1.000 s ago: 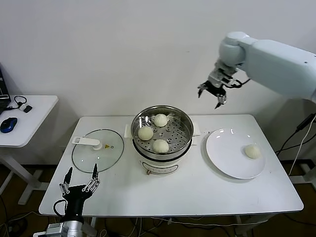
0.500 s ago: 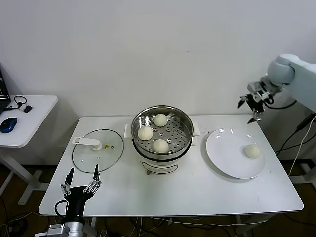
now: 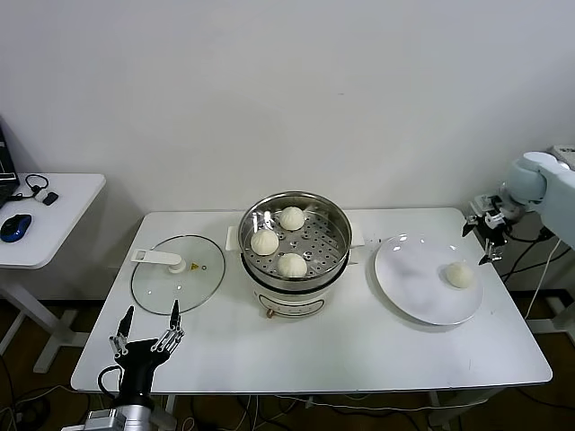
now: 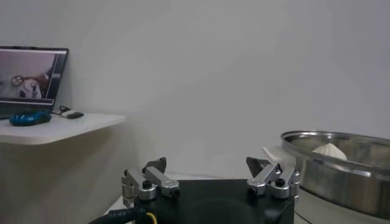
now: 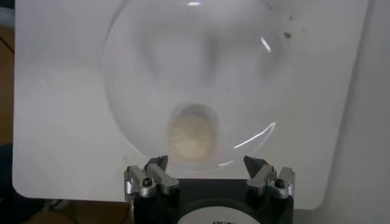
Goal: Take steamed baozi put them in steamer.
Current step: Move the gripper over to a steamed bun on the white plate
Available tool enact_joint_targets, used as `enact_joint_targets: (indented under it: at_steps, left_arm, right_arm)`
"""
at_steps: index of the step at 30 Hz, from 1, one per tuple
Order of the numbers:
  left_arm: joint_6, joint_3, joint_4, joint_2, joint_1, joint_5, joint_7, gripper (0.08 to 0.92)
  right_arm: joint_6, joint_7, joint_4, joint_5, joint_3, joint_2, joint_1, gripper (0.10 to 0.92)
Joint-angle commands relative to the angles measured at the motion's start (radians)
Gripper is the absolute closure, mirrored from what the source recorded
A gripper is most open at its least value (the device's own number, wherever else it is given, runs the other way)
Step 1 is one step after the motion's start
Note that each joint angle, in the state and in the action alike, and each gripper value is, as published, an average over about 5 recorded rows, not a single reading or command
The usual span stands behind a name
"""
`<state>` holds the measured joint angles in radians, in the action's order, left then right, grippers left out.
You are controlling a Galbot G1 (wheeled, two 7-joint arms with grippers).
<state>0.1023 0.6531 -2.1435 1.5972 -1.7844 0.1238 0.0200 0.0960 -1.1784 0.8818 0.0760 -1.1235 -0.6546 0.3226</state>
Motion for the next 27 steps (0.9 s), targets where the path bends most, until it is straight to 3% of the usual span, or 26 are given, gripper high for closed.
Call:
enact_joint_targets:
  at_steps: [1, 18, 27]
  left_arm:
    - [0.0, 0.006, 0.002, 0.0, -0.005, 0.003, -0.001, 0.177]
    - [-0.006, 0.012, 0.01, 0.001, -0.002, -0.003, -0.001, 0.177]
    - [-0.005, 0.013, 0.013, 0.0, -0.003, -0.006, -0.001, 0.177]
  right_arm:
    - [0.05, -0.004, -0.181, 0.174, 0.172, -0.092, -0.182, 0.203]
    - [0.098, -0.004, -0.351, 0.264, 0.297, -0.214, -0.237, 0.203]
    - [0.103, 0.002, -0.368, 0.279, 0.328, -0.234, -0.248, 0.203]
